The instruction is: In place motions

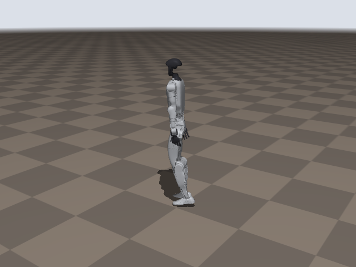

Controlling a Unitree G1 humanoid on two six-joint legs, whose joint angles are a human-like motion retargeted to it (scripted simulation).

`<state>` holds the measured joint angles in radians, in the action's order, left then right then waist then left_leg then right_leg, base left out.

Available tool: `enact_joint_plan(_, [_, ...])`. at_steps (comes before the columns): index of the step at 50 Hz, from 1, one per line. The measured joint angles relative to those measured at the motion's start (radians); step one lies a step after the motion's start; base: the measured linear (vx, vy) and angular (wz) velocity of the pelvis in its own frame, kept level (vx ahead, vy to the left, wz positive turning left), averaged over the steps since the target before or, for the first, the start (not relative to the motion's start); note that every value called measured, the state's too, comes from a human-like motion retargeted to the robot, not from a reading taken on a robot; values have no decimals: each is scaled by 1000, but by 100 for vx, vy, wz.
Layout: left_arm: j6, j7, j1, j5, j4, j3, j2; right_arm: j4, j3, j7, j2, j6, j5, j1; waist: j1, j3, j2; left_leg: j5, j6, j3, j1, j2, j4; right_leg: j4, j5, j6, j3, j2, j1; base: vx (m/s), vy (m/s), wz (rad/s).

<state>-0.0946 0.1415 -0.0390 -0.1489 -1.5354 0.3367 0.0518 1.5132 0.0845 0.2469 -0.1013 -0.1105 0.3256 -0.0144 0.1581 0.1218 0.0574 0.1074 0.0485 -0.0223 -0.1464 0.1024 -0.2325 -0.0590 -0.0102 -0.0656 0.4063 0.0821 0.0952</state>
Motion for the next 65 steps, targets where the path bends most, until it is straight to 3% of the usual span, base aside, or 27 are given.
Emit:
enact_joint_plan(5, [16,-14,-23,29,6,28,-8,-8,3,5,1,1,-1,0,-32,-4,-19,-4,-34,-76,31,1,64,2,22,6,-58,-21,4,10,5,-87])
enact_joint_plan(8, [4,-12,-24,27,-21,27,4,-11,-5,4,2,2,-2,-8,-34,12,-35,0,-13,21,33,-24,103,4,31,5,-86,-29,18,11,2,-41])
enact_joint_plan(10, [-6,-8,-19,19,-36,22,13,-9,-13,1,2,2,-9,-13,19,20,-55,-10,-13,-33,45,-19,133,1,28,1,-45,-25,22,8,1,67])
enact_joint_plan(23, [-13,-5,11,26,-15,17,37,24,-25,-20,-17,-1,-2,-32,29,-31,-61,-44,31,29,86,6,203,-59,53,-7,-120,2,61,10,2,-25])
enact_joint_plan(33, [-7,8,12,50,-12,37,13,7,-21,-16,-16,-3,-21,3,50,-66,-72,-42,26,185,124,-6,267,-114,60,48,-226,-27,144,2,7,-93])
enact_joint_plan(43, [-17,2,6,32,-40,33,34,6,-10,-12,-12,-3,-14,4,32,-48,-97,-4,23,407,120,-61,286,-124,-47,147,79,24,147,-10,15,-143])
enact_joint_plan(51, [-18,-3,16,37,-26,32,44,28,-22,-34,-26,-14,-38,-6,-6,-26,-141,31,-12,620,128,-128,293,-124,-174,178,622,76,21,-18,19,-145])
enact_joint_plan(54, [-19,-6,21,40,-23,32,46,37,-24,-37,-29,-20,-37,-1,-5,-21,-152,44,-28,688,139,-141,292,-107,-160,163,767,76,-20,-21,21,-117])
enact_joint_plan(58, [-21,-8,23,40,-23,37,47,43,-21,-36,-27,-26,-28,8,15,-13,-138,63,-49,770,163,-122,296,-41,51,161,770,88,-4,-21,18,-100])
enact_joint_plan(60, [-23,-8,25,40,-28,37,50,42,-20,-32,-20,-29,-26,13,13,-4,-135,70,-62,821,170,-120,299,-28,45,186,648,73,40,-22,15,-114])
enact_joint_plan(65, [-26,-10,37,40,-38,15,42,29,-32,-32,-8,-29,-36,14,62,9,-157,76,-81,871,170,-129,296,18,71,193,640,43,60,-28,14,-55])
